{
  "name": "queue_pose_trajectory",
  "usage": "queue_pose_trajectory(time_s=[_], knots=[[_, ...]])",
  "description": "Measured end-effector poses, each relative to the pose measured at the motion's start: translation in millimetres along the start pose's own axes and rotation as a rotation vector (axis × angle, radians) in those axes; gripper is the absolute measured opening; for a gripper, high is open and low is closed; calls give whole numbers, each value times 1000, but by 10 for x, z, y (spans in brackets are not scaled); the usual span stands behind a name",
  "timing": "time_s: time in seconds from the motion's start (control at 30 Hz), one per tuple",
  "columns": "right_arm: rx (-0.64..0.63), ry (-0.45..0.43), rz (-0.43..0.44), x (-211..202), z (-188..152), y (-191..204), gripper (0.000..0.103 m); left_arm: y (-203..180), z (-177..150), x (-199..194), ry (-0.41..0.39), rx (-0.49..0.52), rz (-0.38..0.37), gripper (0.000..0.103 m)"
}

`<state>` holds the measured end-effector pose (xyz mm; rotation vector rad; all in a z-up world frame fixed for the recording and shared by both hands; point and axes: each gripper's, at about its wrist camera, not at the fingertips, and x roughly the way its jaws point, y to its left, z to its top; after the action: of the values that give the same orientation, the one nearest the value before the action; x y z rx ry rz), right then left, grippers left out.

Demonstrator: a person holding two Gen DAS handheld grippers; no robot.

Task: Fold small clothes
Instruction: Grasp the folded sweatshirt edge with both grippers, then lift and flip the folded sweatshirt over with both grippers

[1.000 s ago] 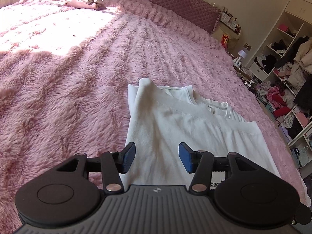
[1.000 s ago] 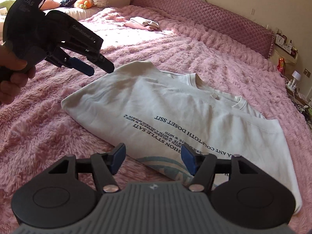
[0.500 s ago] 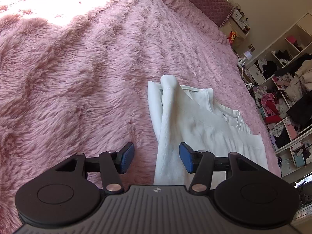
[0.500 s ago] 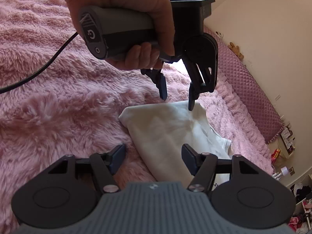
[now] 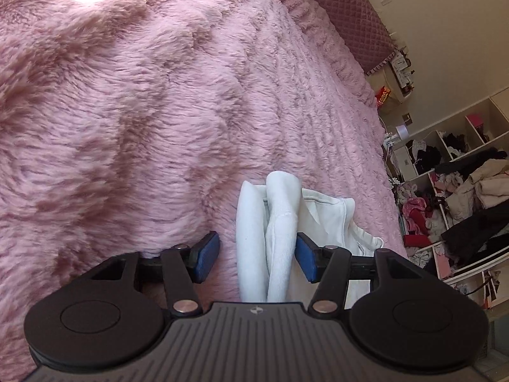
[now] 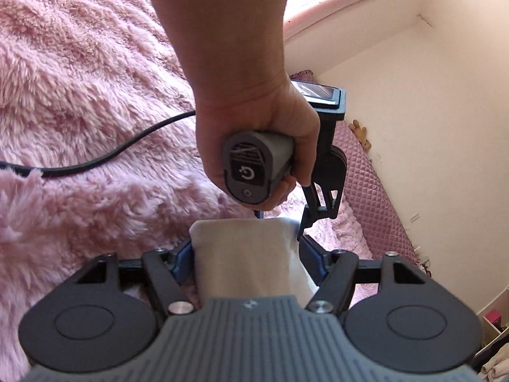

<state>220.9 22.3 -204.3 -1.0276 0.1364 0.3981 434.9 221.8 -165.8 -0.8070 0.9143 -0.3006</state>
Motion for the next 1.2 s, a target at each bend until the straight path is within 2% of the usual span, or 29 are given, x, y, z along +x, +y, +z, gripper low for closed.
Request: queue_pose_trajectory(time_s=[0.07,0.1,0.13,0.17,0.2,0.23,0.37,0.5,0.6,0.77,0.97,1.2], knots=[[-10,-13,-12,-18,7,19,63,-14,24,31,-14,-16,-4,64],[-10,-13,-11,-13,10,16,62,-27,23,33,-19,-13,-5,58],[-4,-10,-1,-25,11,10,52,-52,21,37,-24,-2,6,49],[11,4,27,-46,4,8,28,-72,23,47,-14,16,4,29],[28,20,60,-45,3,-10,13,-89,16,45,-8,26,10,20],[59,36,93,-43,15,-22,8,-120,13,36,-12,32,20,20],[131,33,97,-105,20,-119,3,-248,22,-53,-35,31,15,17],[213,6,58,-268,32,-381,1,-533,68,-169,-53,58,-16,16],[325,6,32,-391,-26,-698,0,-839,77,-226,-59,94,-27,16],[493,15,-62,-615,-240,-1280,0,-1486,-20,-165,-77,168,-57,15],[659,62,-183,-840,-729,-1914,0,-2209,-285,192,-56,224,-127,15],[806,132,-316,-1206,-1611,-2324,0,-2943,-798,894,11,335,-144,15]])
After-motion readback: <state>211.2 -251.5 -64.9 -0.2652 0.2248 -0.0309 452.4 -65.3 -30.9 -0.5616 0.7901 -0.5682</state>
